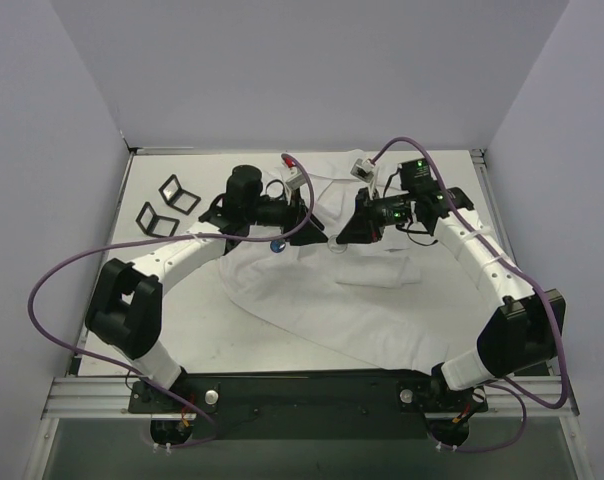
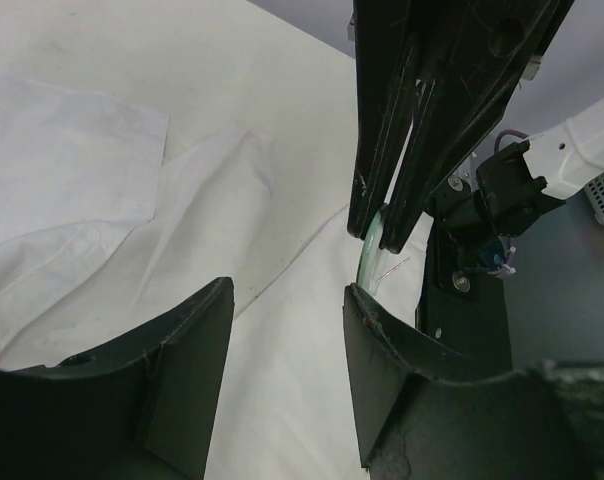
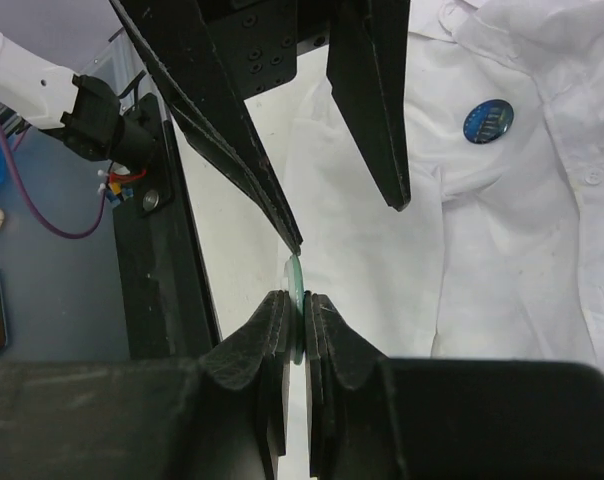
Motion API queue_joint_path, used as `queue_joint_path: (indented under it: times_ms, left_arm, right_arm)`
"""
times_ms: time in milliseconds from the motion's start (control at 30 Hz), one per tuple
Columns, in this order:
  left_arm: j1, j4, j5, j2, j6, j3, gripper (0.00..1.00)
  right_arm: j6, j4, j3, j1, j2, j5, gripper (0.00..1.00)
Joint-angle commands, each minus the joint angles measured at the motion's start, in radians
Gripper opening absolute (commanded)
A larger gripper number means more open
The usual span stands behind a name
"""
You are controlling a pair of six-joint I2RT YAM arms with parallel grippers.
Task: Remove the brooch from the garment
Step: Close the brooch.
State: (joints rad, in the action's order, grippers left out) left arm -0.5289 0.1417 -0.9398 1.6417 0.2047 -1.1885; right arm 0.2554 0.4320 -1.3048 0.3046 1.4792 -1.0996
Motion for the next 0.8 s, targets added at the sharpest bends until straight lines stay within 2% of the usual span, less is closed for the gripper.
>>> queue_joint_path:
  times_ms: [0, 133, 267, 600, 767]
  left_arm:
    - [-0.002, 0.105, -0.071, 0.017, 0.044, 0.004, 0.57]
    - [-0.002, 0.173, -0.138, 0.020, 0.102, 0.024, 0.57]
    - [0.000, 0.312, -0.194, 0.014, 0.177, 0.062, 0.57]
    - [0.055, 0.470, -0.160, 0.001, 0.302, 0.122, 0.56]
    - [0.050, 0.538, -0.197, 0.010, 0.347, 0.132, 0.56]
  right_arm:
    - [0.033, -0.004, 0.010, 0.007, 0.007, -0.066, 0.00]
    - [0.045, -0.004, 0.018, 0.005, 0.007, -0.077, 0.00]
    - [0.048, -0.004, 0.024, -0.001, 0.010, -0.092, 0.00]
    - [0.080, 0.022, 0.033, -0.021, -0.005, -0.147, 0.00]
    - [0.085, 0.028, 0.024, -0.022, 0.013, -0.141, 0.00]
